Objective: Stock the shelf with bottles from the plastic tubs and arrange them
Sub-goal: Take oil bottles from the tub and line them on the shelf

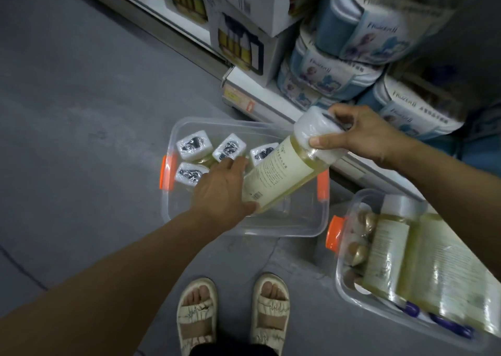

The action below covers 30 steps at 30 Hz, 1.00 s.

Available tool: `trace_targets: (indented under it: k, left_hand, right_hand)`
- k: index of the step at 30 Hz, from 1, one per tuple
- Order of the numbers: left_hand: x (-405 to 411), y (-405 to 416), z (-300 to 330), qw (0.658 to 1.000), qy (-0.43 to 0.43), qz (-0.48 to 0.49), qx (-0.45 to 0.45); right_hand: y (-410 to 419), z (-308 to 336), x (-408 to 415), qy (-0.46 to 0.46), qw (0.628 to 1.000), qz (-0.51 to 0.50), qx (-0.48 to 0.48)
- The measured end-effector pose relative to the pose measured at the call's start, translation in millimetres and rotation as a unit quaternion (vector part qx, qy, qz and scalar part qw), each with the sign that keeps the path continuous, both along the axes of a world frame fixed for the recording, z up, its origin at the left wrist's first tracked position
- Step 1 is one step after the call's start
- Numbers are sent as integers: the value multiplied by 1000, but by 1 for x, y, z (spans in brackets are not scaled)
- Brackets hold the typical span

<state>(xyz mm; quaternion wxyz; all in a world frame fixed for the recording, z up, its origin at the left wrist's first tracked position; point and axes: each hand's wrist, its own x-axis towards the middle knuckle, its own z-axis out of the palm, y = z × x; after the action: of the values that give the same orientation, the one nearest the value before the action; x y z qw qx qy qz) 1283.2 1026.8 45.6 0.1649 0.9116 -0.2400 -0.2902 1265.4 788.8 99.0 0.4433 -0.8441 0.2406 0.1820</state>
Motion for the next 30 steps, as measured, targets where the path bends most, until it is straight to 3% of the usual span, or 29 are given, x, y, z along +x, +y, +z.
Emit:
trace_targets:
  k: [6, 11, 16, 20, 26, 30]
  left_hand:
    - [4, 4, 24, 1000, -17, 13, -13]
    - [13, 8, 38, 997, -46, 39, -42]
    - [25, 5, 54, 990, -56, 99, -89]
    - [36, 5, 58, 984, -25, 125, -122]
    - [31, 8, 38, 962, 108, 197, -157]
    - [29, 5, 7, 928, 171, 268, -194]
  right_hand:
    - [22, 34, 28, 50, 998, -10, -40]
    - [36, 69, 53, 110, 991, -74, 12]
    - [39, 98, 74, 211, 974, -36, 71]
    - [41, 101, 82, 196, 977, -55, 60]
    - [34, 62, 63, 117, 976, -137, 123]
    - [24, -7, 28, 79, 989, -124, 8]
